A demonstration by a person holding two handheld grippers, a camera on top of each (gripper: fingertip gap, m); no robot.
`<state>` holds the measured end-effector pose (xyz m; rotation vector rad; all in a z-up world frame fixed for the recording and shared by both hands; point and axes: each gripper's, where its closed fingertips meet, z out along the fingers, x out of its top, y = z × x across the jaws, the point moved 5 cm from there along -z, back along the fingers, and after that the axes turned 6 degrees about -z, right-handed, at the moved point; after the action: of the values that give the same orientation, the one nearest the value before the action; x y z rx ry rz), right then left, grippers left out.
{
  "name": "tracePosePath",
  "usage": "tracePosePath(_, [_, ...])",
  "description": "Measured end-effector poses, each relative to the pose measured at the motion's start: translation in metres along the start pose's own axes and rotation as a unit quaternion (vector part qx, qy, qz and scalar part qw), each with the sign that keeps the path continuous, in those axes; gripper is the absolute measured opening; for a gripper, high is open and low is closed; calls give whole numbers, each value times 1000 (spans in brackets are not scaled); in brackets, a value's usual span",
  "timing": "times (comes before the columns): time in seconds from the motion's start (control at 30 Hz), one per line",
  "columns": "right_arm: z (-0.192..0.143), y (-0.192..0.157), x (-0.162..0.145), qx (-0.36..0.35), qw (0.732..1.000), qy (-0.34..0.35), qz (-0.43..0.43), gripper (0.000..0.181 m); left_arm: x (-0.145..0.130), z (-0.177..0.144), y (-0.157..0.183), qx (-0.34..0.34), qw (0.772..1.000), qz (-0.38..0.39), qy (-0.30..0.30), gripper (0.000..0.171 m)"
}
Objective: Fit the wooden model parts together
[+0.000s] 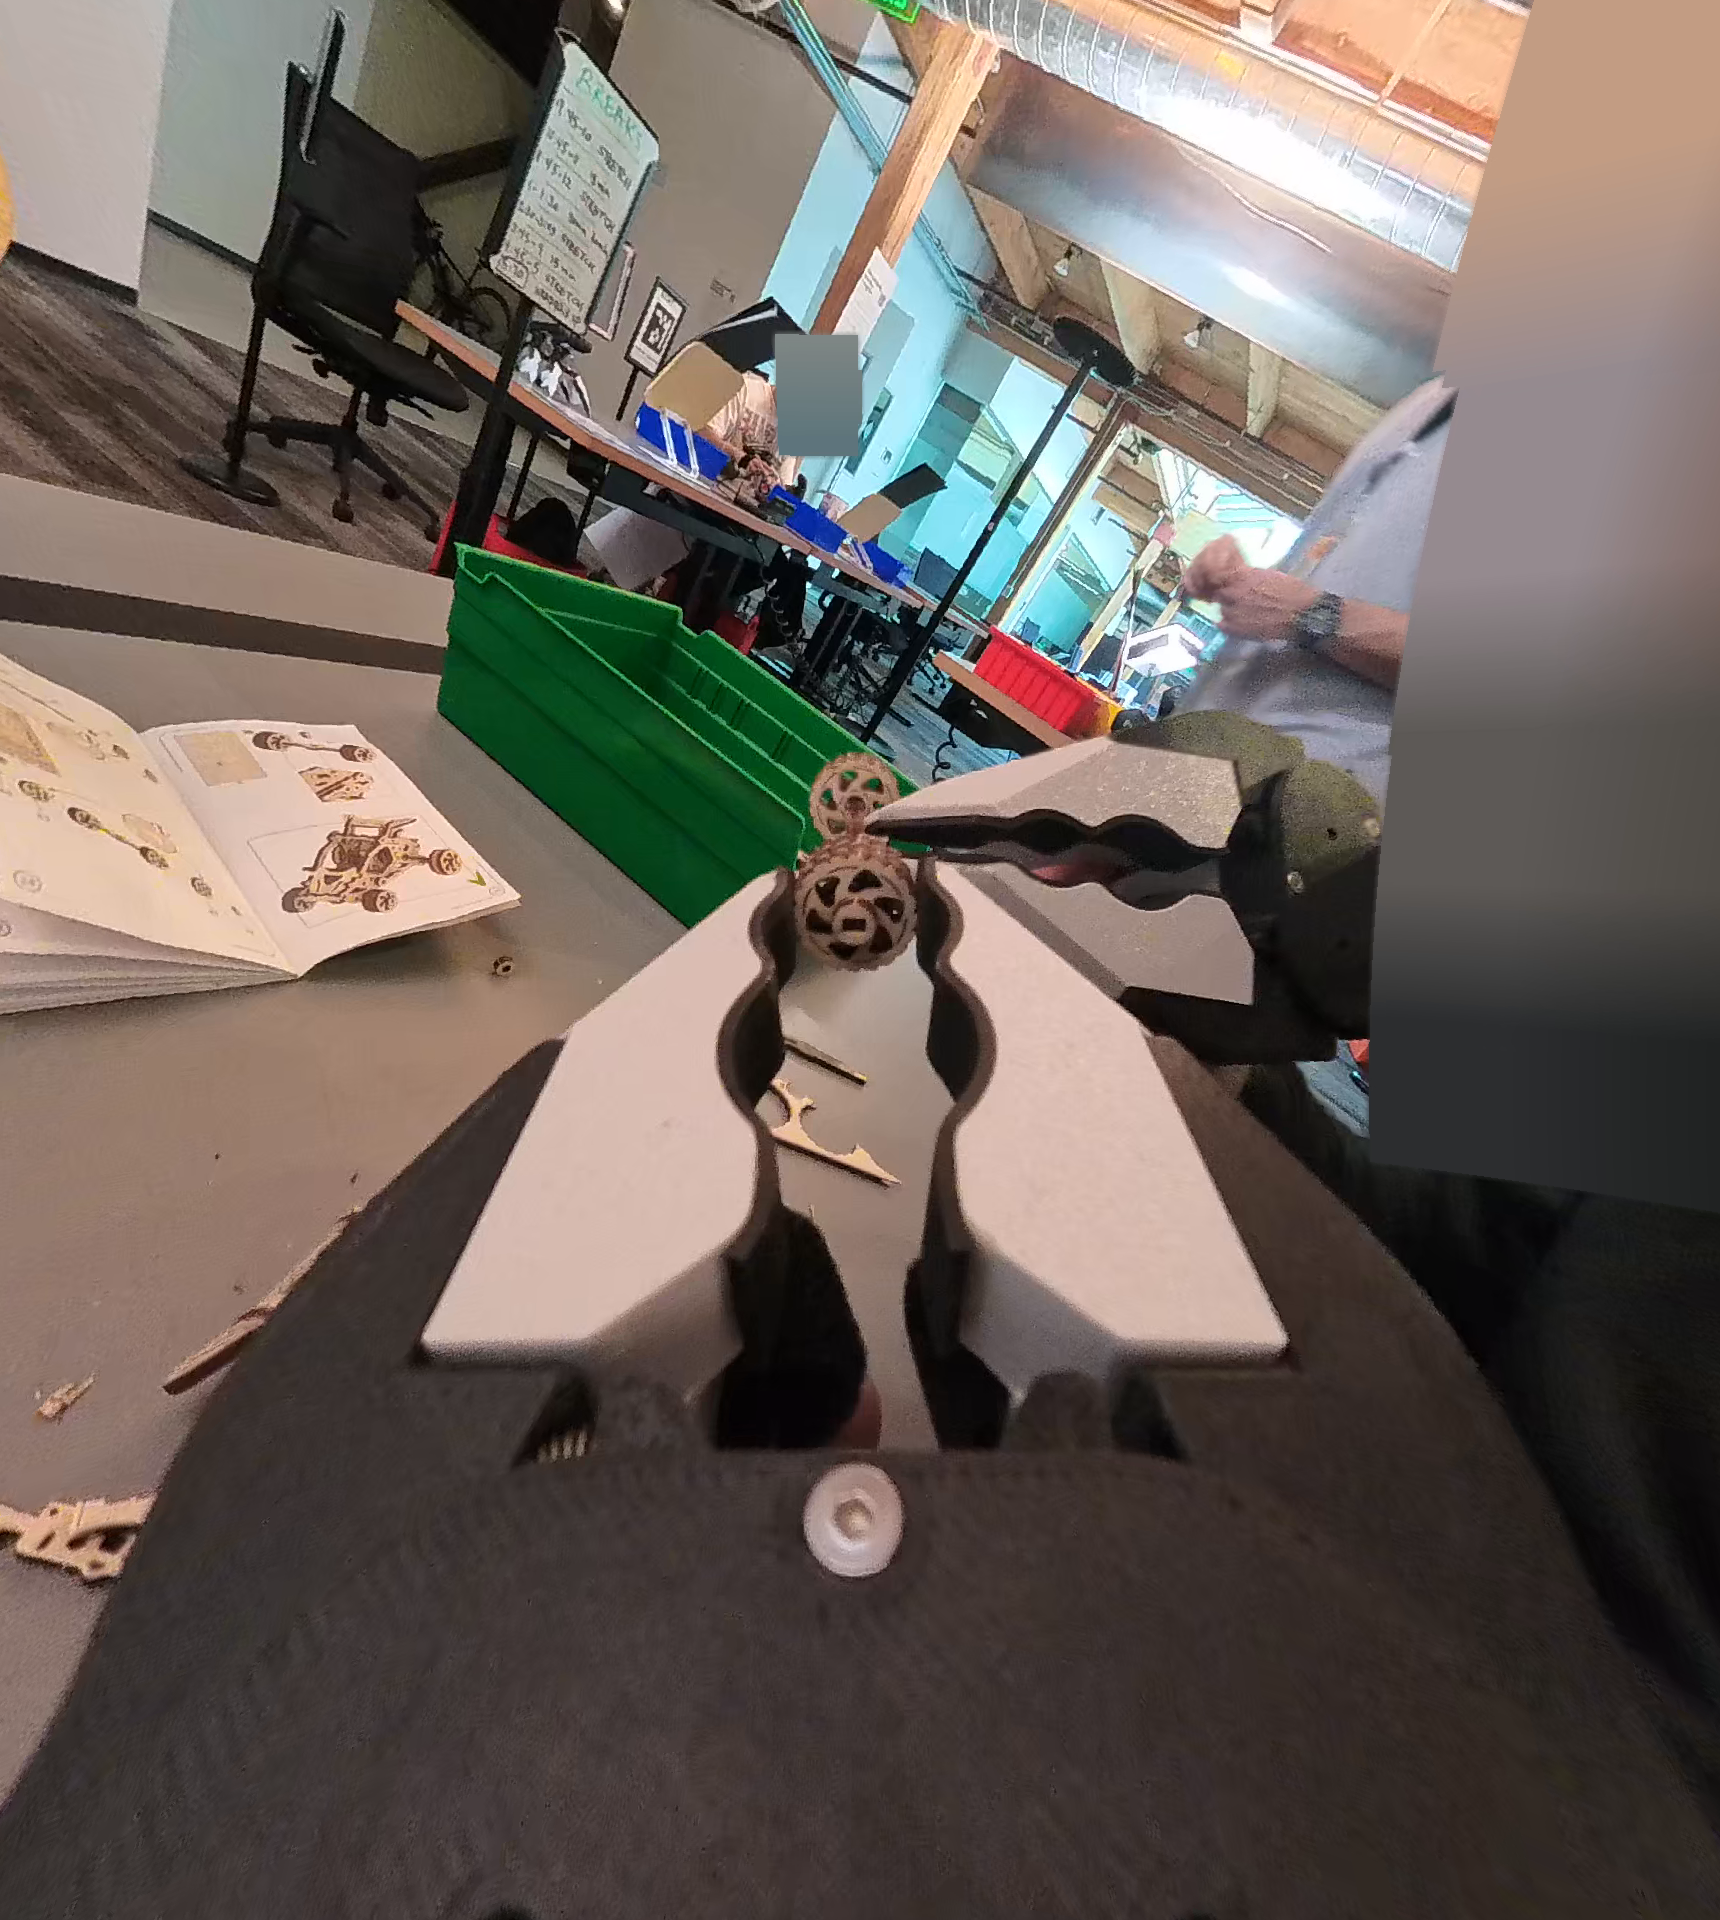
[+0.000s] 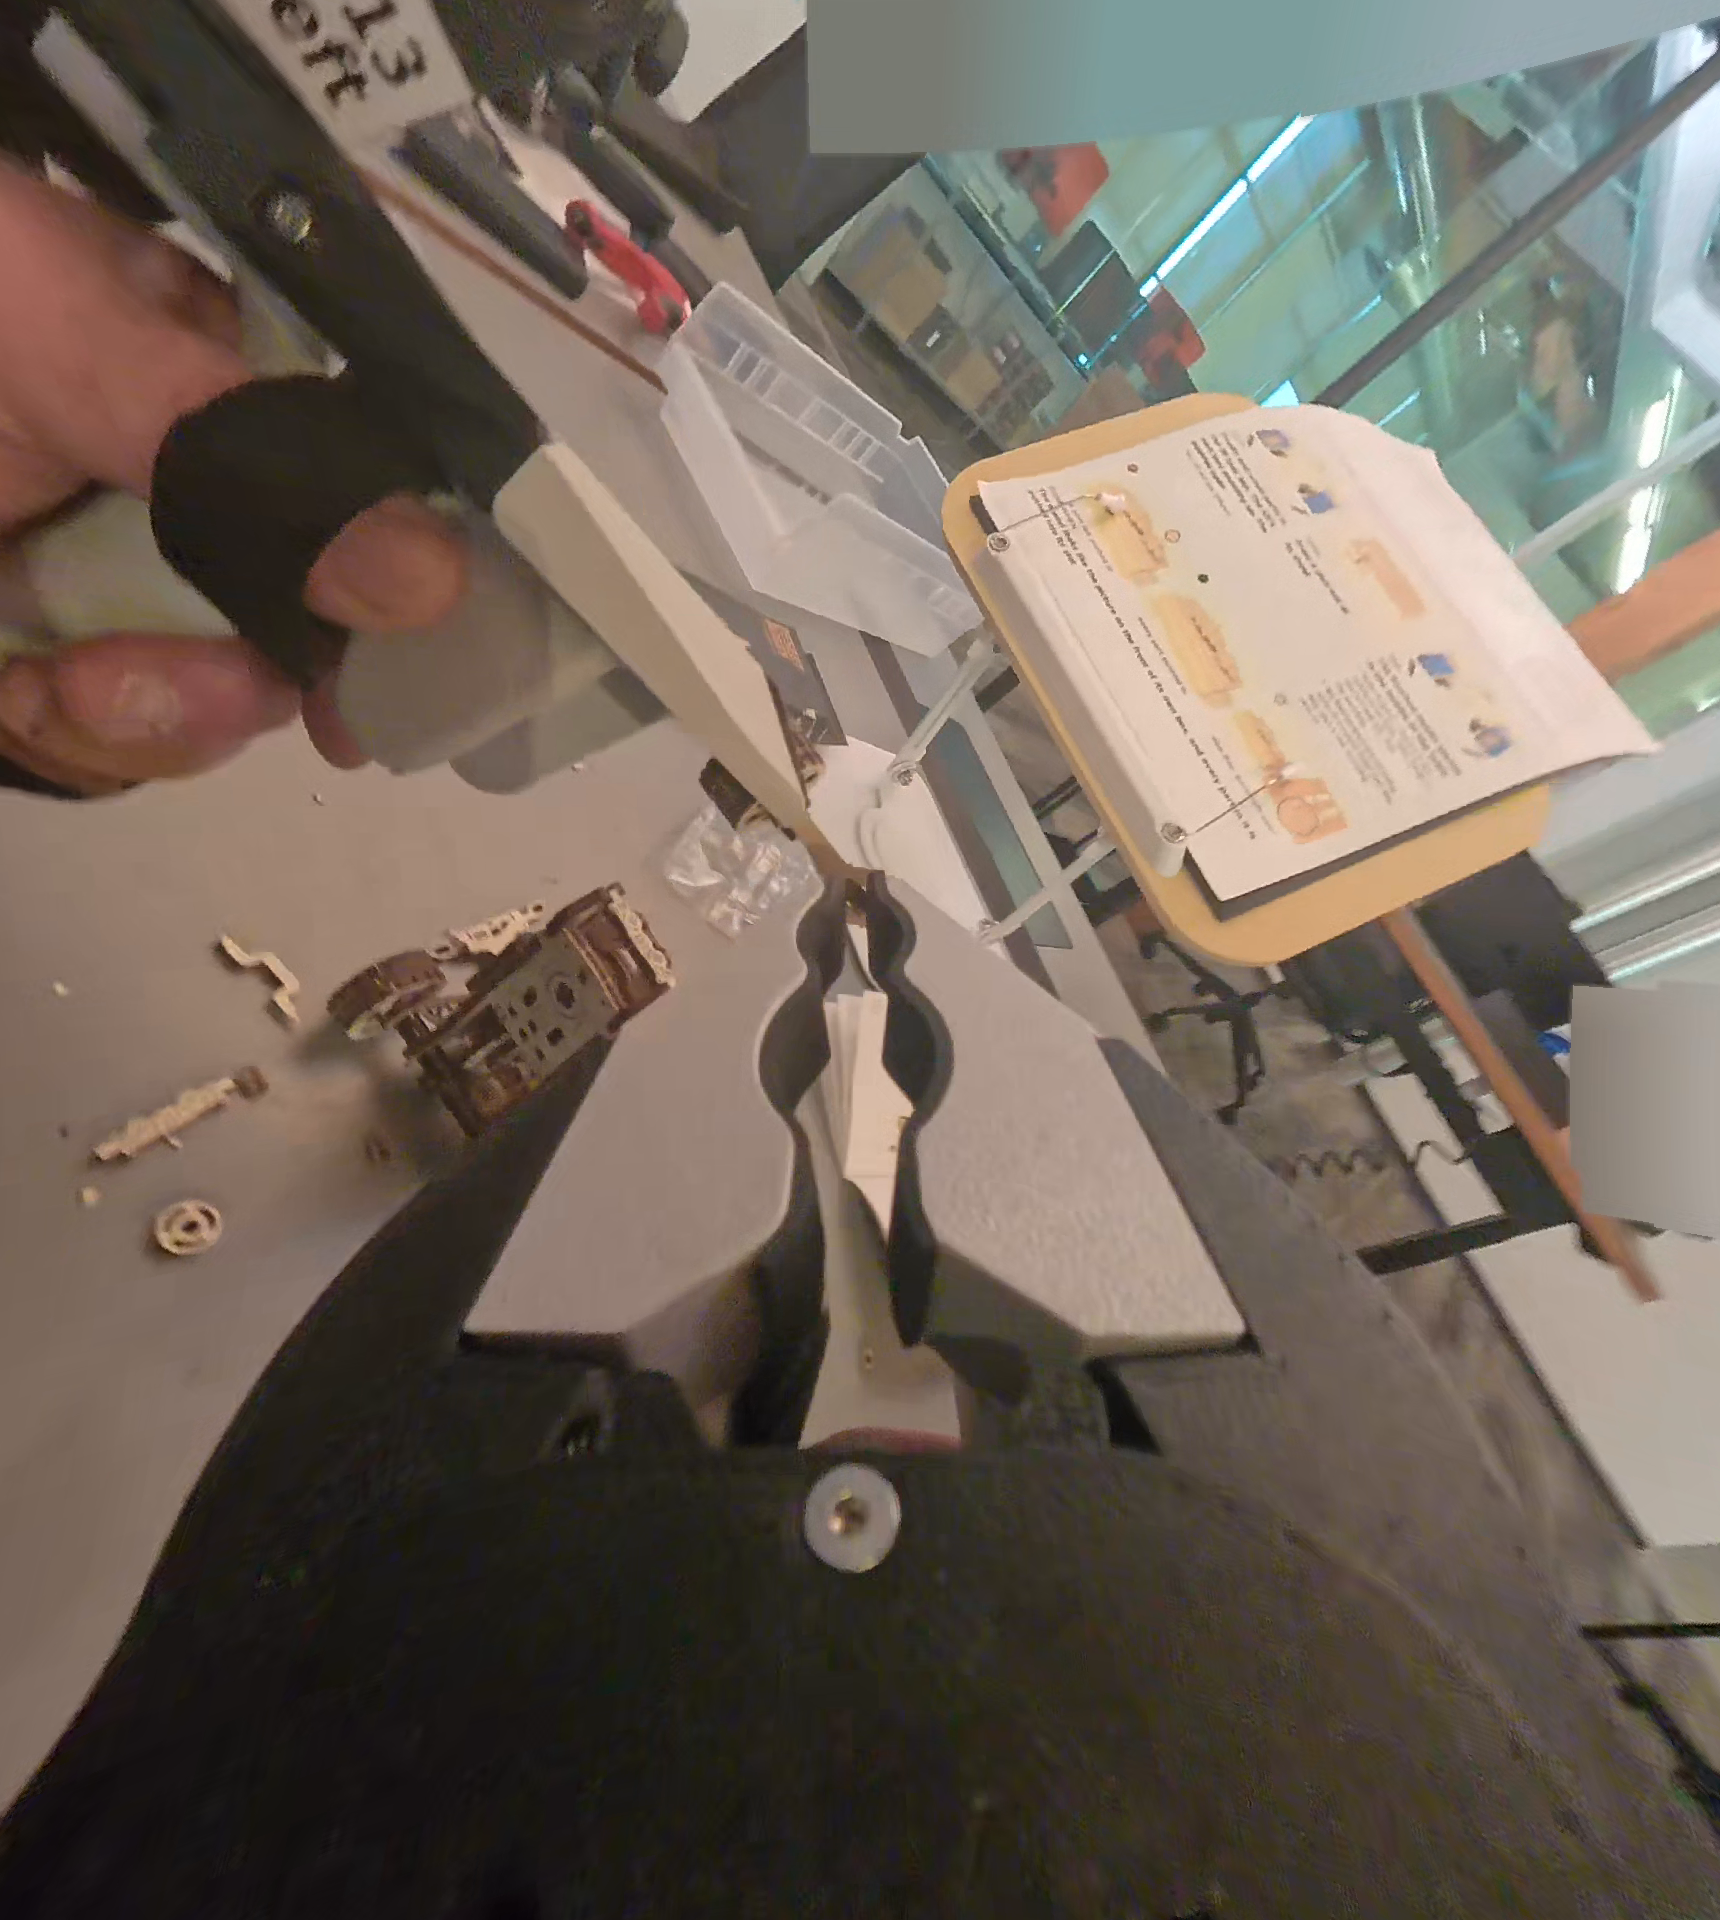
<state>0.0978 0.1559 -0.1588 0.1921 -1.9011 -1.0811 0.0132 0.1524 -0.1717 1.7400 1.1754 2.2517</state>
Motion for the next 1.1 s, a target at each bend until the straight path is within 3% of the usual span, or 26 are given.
tracePosePath(0.13, [2,1,-2,5,999,17,51,2,0,0,-2,4,1000,-4,-5,20])
tracePosePath(0.33, [-2,7,-1,25,999,23,33,3,5,-3,-5,19,1000,13,-9,20])
tracePosePath(0.5, [-3,1,-1,27,999,1,-40,12,4,0,1,21,999,33,-17,20])
tracePosePath(0.67, [-5,0,1,25,994,-15,-103,0,2,3,2,29,998,41,-29,20])
tracePosePath(1.1, [-2,-2,-4,23,982,-56,-178,5,0,6,0,51,996,51,-50,20])
